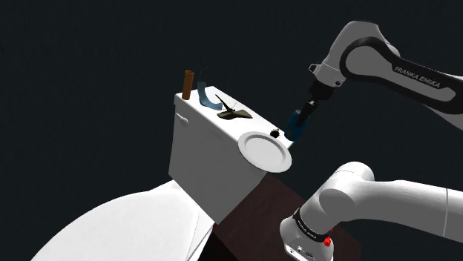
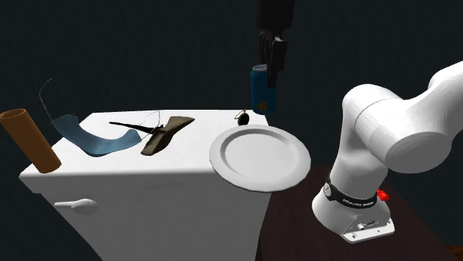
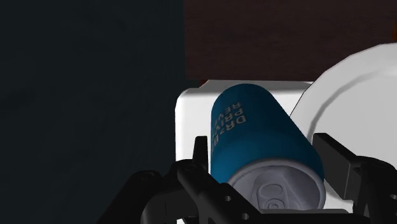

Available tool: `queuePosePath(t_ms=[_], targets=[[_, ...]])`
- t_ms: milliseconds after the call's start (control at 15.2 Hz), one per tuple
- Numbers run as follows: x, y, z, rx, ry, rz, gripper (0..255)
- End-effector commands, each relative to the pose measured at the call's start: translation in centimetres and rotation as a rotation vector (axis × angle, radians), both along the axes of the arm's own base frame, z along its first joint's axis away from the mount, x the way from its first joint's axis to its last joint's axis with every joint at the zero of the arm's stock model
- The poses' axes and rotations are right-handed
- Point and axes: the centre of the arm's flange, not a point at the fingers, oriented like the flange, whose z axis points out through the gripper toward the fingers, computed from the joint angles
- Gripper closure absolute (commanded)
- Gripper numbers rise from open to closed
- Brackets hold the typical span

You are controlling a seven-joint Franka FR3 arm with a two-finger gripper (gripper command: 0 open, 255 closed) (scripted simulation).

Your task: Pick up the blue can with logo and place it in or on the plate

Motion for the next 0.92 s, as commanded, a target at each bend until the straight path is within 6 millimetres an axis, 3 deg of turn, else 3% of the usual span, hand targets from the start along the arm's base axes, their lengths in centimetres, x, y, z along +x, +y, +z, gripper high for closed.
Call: queuePosePath(t_ms=[0, 660, 858], targets=[[0.0, 0.0, 1.1, 0.0, 0.0, 0.0, 255], [0.0, 0.0, 6.2, 0.0, 0.0, 0.0, 255], [0.5, 3.8, 6.9, 0.0, 0.0, 0.0, 255]])
